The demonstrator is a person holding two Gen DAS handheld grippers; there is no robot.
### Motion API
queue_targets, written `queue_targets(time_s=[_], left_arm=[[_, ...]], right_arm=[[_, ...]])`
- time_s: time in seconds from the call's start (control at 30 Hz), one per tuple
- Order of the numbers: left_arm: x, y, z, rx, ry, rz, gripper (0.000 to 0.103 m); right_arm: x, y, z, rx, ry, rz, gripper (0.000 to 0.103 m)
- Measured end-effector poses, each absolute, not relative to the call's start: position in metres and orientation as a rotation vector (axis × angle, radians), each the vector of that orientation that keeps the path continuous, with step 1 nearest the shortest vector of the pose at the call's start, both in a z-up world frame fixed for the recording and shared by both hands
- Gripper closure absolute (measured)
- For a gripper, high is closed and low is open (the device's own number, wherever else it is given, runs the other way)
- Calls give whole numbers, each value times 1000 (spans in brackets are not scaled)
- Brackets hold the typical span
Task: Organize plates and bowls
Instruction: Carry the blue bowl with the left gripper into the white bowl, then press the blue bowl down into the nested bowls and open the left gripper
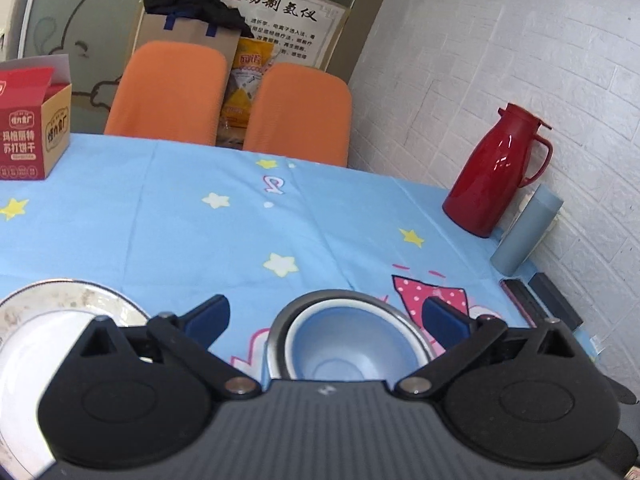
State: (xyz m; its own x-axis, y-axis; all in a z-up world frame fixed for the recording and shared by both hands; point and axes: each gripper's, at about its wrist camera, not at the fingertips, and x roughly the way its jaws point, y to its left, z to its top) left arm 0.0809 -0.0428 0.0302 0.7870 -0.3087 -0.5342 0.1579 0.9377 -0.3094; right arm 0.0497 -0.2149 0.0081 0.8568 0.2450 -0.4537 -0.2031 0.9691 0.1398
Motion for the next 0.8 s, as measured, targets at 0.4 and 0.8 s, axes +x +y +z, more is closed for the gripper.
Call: queue_targets(time_s=[0.4, 0.8], left_arm=[[159, -49, 0, -34, 852, -406, 1], [189, -66, -31, 75, 947, -405, 2]], right_arm=[[92, -204, -19, 73, 611, 205, 0], [111, -188, -40, 65, 680, 246, 0]])
